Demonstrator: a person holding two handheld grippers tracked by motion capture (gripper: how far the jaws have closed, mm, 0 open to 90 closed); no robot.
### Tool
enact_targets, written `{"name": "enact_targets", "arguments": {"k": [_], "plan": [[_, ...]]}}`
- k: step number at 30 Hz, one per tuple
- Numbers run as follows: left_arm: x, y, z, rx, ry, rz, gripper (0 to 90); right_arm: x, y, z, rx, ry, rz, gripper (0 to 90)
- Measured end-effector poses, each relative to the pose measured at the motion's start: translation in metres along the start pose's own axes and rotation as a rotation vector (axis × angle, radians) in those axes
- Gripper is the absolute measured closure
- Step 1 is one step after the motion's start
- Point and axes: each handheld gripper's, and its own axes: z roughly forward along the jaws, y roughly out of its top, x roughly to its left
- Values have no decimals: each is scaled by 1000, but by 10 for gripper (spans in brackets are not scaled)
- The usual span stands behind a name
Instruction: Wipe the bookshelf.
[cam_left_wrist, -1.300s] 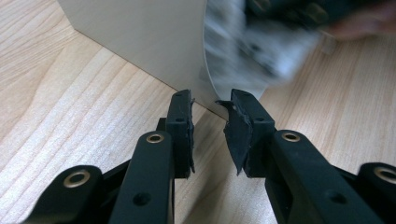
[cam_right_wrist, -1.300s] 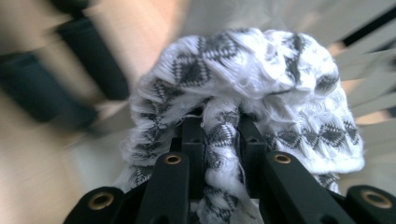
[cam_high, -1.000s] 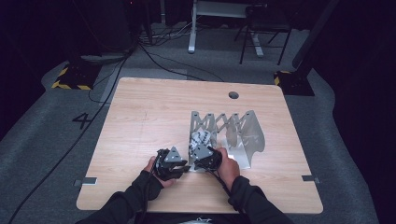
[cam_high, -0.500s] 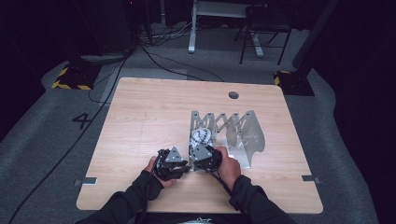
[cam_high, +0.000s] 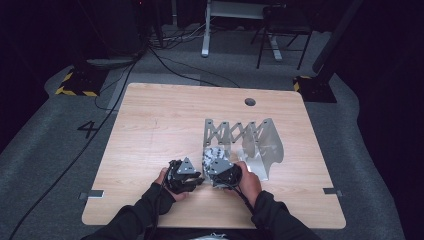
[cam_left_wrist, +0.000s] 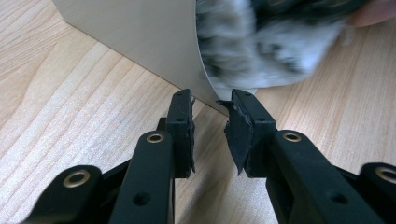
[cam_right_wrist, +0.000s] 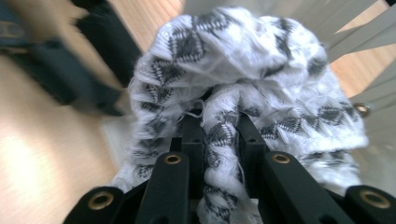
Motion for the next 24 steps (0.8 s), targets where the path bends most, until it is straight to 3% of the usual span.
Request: {"name": "enact_targets", "arguments": {"k": [3,6,10,12,14,18,24], "plan": [[0,0,0,-2,3,-2,691,-1,3,-26,-83,-37,-7,777],[0,0,0,-2,7,-4,674,-7,4,-58,-168,-78,17,777],[0,0,0,-3,10,1,669,-15,-2,-91,-235,-162,36,777],[0,0,0,-3,10,3,665,-22,-9,-110,-279,-213,69,776],[0,0,0,-1,11,0,663,-27,-14,-125,-309,-233,88,776],[0,0,0,1,9,-1,660,-36,-23,-150,-354,-324,118,775],[0,0,0,0,11,-2,655,-52,-36,-155,-331,-443,179,775]]}}
